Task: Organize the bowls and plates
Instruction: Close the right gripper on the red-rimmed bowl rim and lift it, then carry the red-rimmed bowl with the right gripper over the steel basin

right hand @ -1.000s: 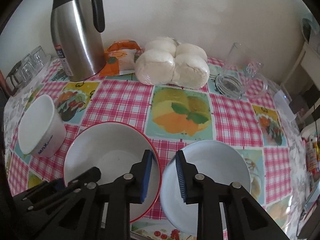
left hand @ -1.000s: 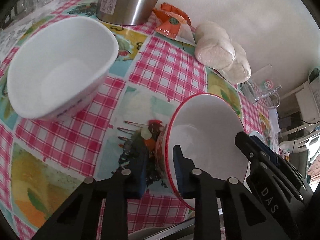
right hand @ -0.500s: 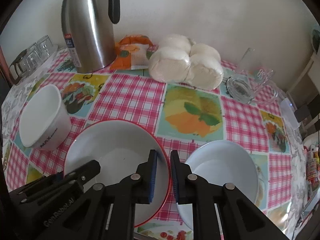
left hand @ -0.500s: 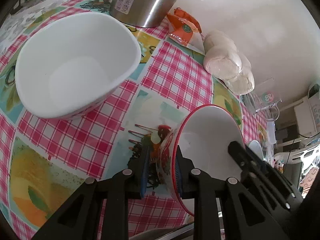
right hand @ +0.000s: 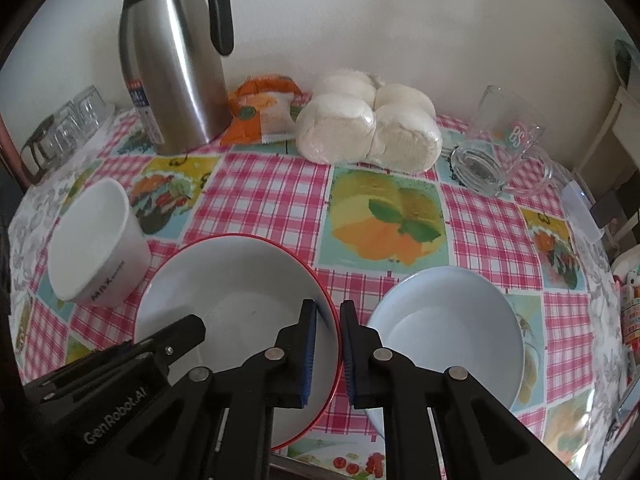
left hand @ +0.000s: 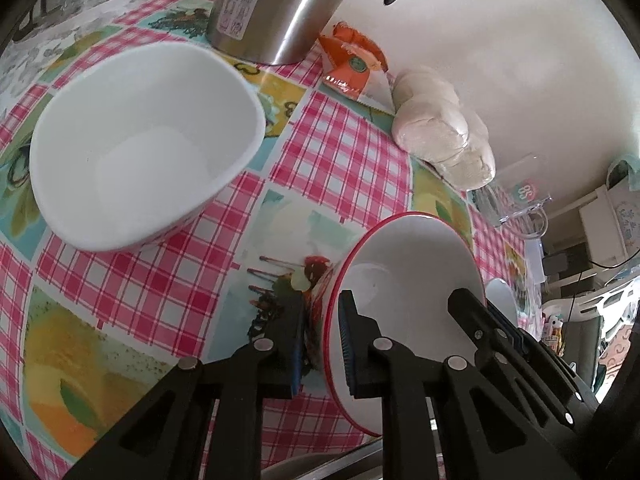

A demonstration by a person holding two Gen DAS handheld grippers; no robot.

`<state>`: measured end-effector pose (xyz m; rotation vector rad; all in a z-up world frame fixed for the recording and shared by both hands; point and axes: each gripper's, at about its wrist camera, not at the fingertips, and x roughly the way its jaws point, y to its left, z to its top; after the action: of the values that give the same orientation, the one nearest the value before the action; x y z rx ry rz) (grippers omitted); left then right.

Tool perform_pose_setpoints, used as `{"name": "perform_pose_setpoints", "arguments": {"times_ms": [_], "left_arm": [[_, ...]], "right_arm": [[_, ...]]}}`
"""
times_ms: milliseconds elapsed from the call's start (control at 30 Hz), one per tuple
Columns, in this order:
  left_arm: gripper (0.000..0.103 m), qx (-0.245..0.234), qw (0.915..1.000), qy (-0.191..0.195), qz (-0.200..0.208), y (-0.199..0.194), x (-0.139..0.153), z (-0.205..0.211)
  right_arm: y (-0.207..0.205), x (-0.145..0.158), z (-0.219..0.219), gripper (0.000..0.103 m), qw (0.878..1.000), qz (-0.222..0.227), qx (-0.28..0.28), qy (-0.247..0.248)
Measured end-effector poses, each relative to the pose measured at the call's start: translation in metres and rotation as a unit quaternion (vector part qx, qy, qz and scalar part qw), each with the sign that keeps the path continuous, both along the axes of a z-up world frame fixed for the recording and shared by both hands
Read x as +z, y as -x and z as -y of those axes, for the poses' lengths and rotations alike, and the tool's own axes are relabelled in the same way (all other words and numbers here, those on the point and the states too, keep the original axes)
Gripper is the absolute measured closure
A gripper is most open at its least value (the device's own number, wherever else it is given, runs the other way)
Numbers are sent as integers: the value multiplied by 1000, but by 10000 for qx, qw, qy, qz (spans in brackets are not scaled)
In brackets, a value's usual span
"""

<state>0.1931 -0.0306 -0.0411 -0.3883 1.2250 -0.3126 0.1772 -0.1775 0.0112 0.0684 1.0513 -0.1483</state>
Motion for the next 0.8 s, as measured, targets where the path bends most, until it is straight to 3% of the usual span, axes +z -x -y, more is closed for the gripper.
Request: {"name": "perform_pose_setpoints", "arguments": {"times_ms": [500, 800], "left_arm": [[86, 113, 9993, 159, 330, -7, 5, -2], [86, 21, 9994, 149, 304, -6, 8, 5]], "right_arm": [[-7, 11, -4, 89, 9994, 344, 40, 29], [-10, 15, 1, 89, 9991, 416, 21, -71]]}}
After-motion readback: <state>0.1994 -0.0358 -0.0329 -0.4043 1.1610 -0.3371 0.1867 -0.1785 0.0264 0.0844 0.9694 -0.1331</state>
